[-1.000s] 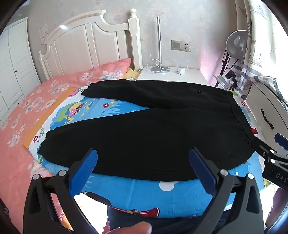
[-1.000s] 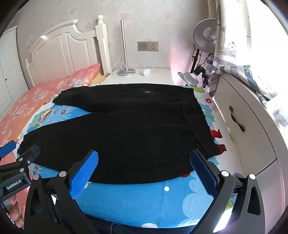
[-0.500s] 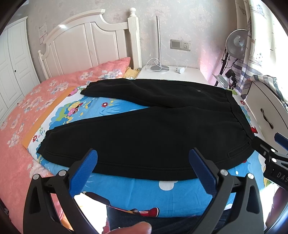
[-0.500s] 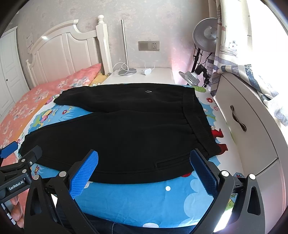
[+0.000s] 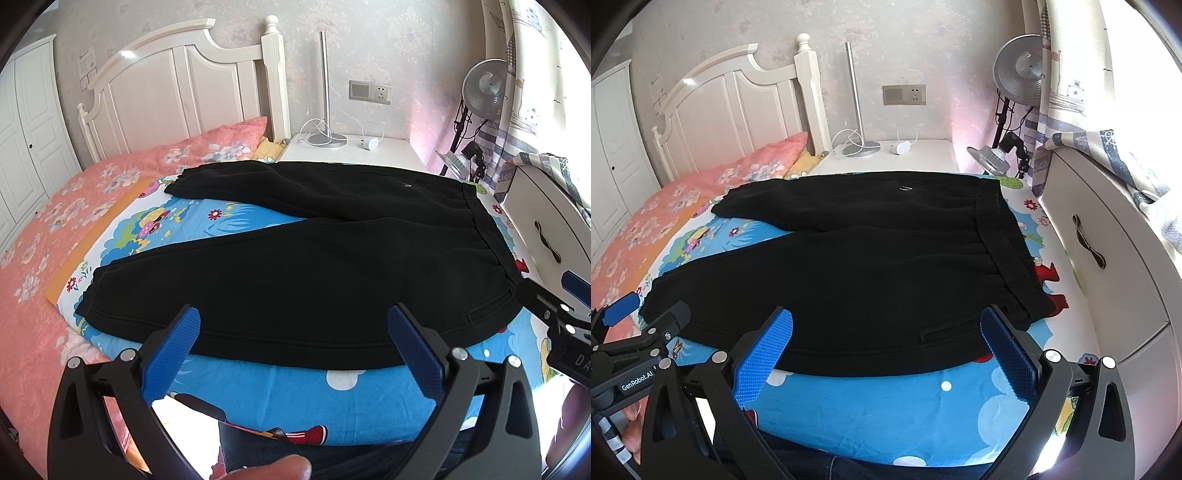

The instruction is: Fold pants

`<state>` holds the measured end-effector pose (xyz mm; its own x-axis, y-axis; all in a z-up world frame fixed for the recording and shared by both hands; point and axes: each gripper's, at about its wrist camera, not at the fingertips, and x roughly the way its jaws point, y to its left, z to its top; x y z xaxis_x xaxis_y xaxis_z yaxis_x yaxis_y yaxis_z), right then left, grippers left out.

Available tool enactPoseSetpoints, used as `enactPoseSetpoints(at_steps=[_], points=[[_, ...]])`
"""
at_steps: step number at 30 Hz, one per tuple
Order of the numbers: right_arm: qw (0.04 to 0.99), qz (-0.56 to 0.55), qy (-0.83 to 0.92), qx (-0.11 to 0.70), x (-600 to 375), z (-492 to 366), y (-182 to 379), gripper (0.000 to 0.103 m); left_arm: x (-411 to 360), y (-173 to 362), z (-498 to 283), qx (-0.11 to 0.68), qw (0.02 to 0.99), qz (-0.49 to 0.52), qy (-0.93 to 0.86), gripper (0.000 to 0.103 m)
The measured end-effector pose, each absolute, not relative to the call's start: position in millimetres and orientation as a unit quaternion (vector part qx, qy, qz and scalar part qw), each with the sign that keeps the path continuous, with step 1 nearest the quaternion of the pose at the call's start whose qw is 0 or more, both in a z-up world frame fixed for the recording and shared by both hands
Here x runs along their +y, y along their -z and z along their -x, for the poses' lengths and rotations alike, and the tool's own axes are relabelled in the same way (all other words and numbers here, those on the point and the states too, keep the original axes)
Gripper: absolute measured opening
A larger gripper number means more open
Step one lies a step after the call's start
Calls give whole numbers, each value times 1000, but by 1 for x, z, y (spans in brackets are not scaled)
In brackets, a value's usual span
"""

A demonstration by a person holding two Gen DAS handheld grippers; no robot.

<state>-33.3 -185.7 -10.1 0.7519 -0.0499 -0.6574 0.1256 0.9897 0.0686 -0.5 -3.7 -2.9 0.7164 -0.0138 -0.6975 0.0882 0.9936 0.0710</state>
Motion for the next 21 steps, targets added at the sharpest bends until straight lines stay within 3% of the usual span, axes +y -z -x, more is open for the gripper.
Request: enactPoseSetpoints(at_steps=[21], points=[[934, -55, 47, 350, -185, 33, 10, 98, -4, 4, 1, 375, 925, -51, 27, 101]])
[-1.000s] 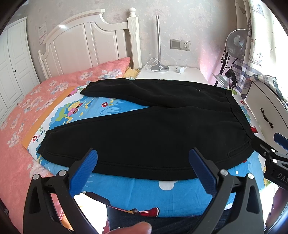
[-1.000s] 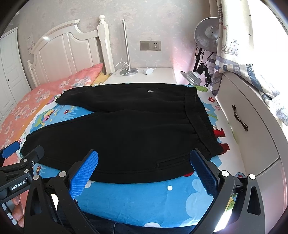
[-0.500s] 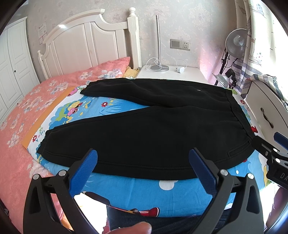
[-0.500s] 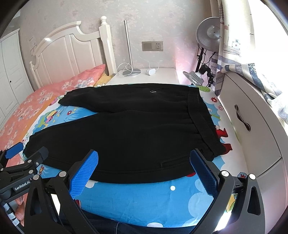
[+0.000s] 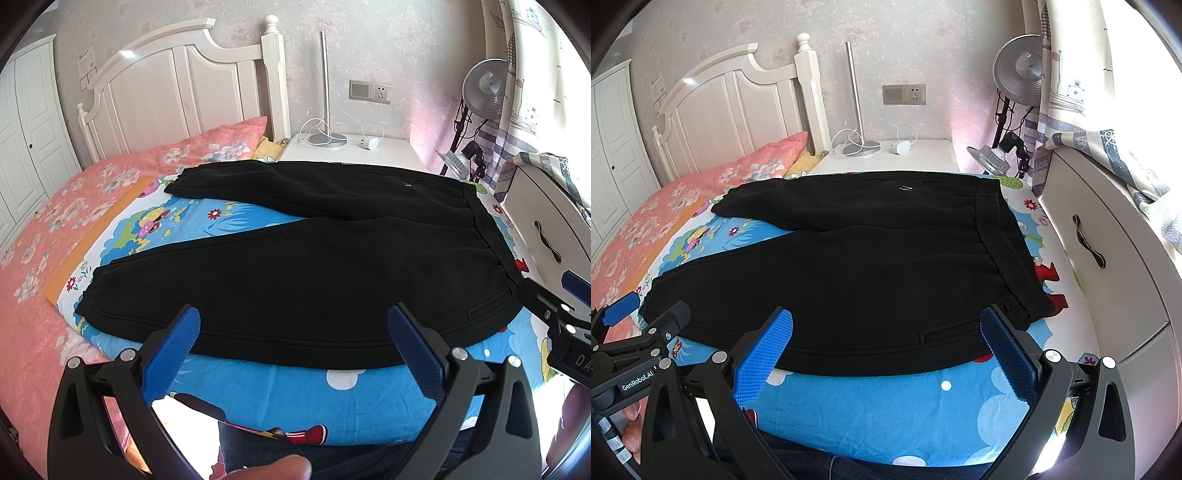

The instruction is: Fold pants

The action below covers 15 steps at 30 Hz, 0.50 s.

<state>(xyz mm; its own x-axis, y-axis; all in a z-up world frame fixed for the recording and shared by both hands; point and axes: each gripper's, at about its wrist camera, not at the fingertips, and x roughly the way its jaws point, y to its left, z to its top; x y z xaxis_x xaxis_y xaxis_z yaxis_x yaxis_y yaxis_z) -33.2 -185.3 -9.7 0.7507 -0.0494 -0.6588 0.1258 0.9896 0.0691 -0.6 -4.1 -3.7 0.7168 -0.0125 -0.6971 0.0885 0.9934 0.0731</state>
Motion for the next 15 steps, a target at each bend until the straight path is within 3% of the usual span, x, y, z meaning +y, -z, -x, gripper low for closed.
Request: enactPoseSetpoints(at_steps=[15], points=[[935, -58, 37, 348, -183, 34, 9, 98, -4, 4, 1, 375, 925, -50, 27, 101]])
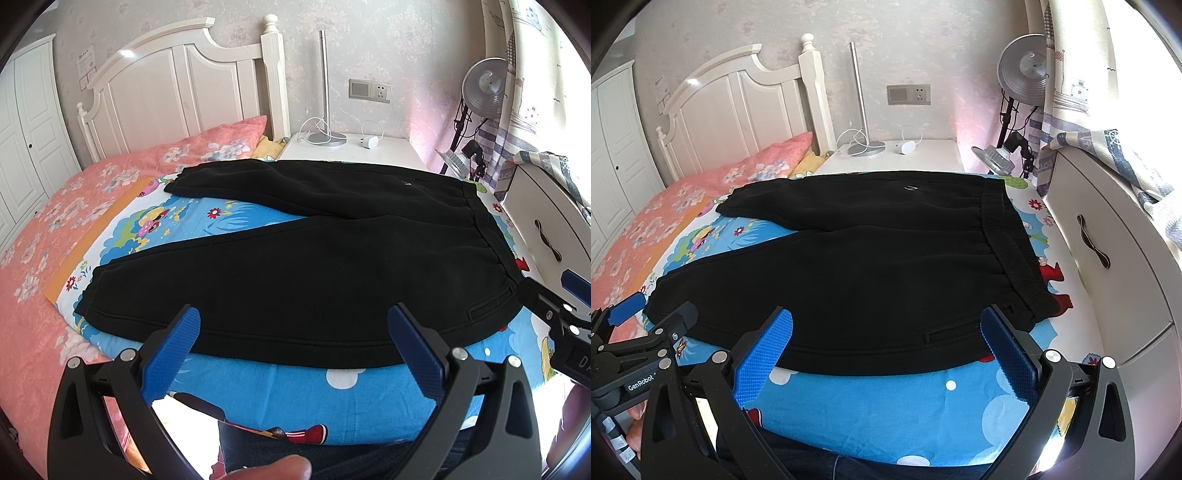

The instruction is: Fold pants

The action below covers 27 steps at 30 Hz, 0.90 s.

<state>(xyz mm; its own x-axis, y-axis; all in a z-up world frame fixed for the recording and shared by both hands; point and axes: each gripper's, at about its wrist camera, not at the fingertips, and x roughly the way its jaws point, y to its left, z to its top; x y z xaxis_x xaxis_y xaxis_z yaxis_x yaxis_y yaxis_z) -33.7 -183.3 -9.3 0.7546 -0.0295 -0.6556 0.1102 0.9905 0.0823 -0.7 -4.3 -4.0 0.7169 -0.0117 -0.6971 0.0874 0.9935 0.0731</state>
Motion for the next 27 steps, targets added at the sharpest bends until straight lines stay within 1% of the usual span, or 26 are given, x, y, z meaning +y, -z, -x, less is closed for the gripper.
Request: enactPoseSetpoints(at_steps=[24, 27], points=[[935, -58, 37, 349, -183, 33, 10, 98, -4, 5, 1, 377, 925, -50, 27, 101], [932, -73, 20, 355, -193, 27, 12, 98, 0, 11, -2, 378, 924, -34, 45, 101]])
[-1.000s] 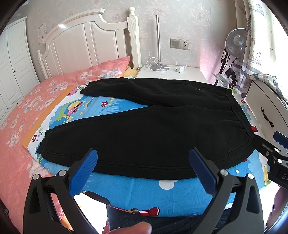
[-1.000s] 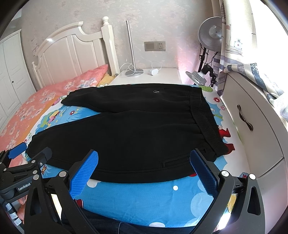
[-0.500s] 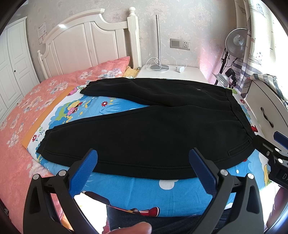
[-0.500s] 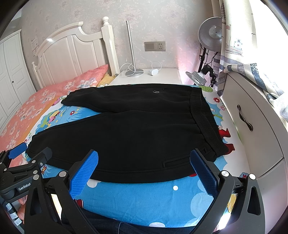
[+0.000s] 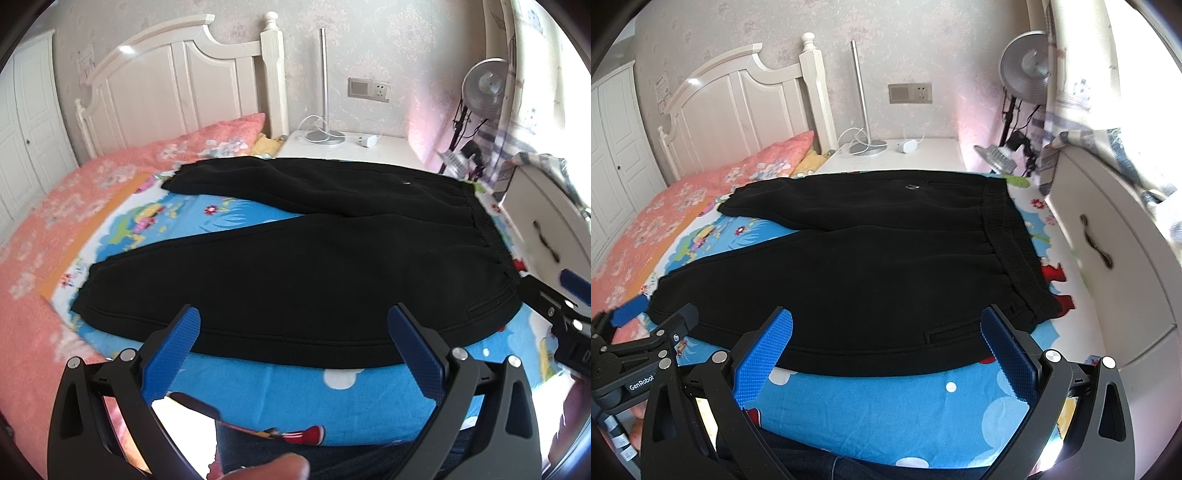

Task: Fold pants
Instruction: 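Grasp the waistband of the black sweatpants with the right gripper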

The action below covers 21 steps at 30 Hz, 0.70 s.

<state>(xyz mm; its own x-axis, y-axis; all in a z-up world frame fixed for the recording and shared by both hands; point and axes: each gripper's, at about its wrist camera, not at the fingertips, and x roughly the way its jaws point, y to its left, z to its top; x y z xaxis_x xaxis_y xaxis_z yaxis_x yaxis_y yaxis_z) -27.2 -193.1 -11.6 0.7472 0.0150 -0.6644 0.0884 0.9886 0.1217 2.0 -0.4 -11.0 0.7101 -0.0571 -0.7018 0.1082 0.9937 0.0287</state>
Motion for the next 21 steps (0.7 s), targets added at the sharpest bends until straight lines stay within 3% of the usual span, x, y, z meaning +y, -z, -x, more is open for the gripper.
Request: enactPoseSetpoints(at_steps=[5, 9, 16, 21], points=[[914, -144, 21, 379, -264, -34, 18, 98, 13, 34, -11, 367, 923, 23, 110, 101], [890, -172, 30, 421, -329, -120, 31, 98, 15, 59, -24, 403, 902, 26, 156, 101], [869, -94, 66, 481, -421, -271, 66, 98, 34, 98, -53, 434, 882, 57, 174, 101], [856, -60, 48, 512, -458, -328, 85, 98, 55, 116, -83, 466, 870, 80, 140, 101]])
